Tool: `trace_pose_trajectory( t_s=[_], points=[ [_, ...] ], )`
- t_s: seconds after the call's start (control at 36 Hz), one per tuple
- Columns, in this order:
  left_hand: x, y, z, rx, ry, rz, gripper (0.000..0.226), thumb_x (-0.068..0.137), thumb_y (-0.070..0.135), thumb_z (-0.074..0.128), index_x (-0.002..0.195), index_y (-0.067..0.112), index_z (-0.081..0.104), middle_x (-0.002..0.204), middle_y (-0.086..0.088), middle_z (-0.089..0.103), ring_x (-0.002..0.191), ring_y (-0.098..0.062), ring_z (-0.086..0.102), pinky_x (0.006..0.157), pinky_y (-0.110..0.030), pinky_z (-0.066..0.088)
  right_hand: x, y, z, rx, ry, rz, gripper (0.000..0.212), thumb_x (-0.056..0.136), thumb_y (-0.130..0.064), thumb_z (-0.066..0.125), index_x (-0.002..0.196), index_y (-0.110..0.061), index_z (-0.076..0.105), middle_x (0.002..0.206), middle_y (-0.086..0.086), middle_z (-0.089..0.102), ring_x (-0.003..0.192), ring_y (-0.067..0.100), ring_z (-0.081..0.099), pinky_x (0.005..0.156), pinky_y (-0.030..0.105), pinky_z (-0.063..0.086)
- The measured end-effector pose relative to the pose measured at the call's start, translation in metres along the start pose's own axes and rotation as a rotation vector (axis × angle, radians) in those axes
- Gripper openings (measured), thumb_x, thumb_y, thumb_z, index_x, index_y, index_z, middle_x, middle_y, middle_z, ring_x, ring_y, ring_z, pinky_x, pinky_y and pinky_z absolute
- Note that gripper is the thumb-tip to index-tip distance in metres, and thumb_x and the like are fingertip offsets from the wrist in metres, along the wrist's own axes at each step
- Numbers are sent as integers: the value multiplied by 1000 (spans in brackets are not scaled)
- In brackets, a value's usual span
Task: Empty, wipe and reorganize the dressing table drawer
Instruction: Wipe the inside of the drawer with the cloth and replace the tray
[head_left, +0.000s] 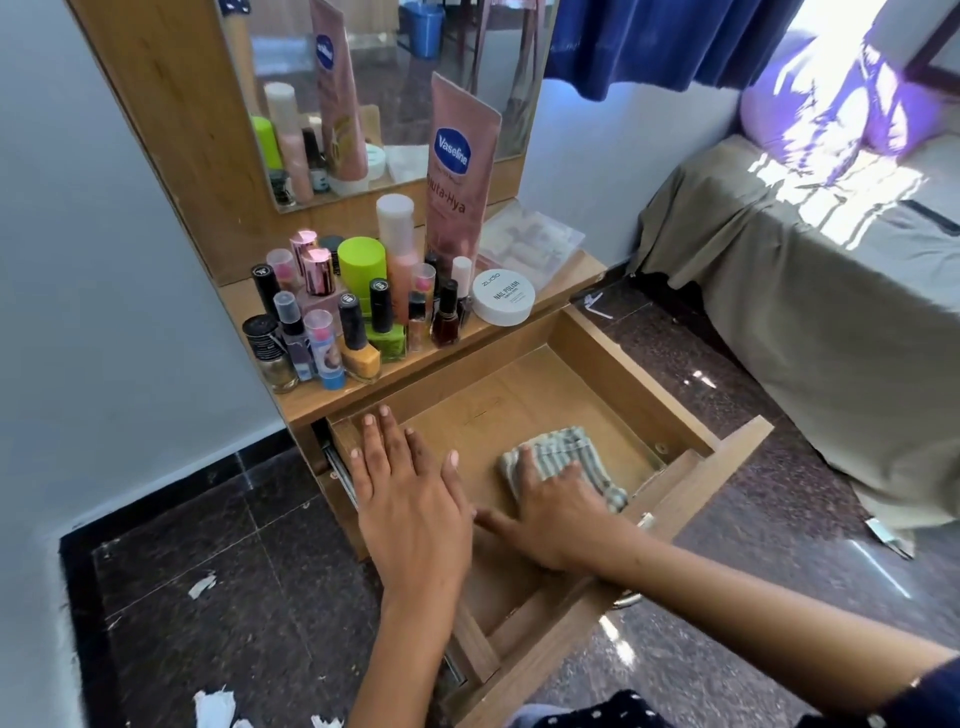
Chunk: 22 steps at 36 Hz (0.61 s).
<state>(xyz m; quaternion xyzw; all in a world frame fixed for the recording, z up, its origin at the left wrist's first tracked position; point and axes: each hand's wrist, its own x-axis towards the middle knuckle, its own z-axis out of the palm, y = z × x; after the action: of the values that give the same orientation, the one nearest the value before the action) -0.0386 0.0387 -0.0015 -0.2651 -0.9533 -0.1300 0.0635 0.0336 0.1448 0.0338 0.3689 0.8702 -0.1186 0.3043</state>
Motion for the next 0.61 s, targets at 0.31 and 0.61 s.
trace_pose_trajectory(
  t_s=[0.31, 0.61],
  points=[
    [-6, 1, 2, -44, 42, 4, 56, 99, 36, 24, 126, 0, 56, 148, -19, 35, 141, -32, 27, 113, -47, 20, 34, 15, 1, 205, -122, 151, 118, 65, -93, 26, 141, -27, -36, 143, 21, -45, 135, 60, -16, 113, 65, 3],
    [-5, 3, 5, -18, 42, -1, 61, 99, 39, 18, 123, 0, 59, 149, -17, 33, 142, -31, 25, 113, -47, 23, 50, 49, -17, 213, -143, 139, 109, 72, -88, 28, 143, -31, -32, 143, 13, -48, 133, 54, -30, 113, 60, -6]
  ],
)
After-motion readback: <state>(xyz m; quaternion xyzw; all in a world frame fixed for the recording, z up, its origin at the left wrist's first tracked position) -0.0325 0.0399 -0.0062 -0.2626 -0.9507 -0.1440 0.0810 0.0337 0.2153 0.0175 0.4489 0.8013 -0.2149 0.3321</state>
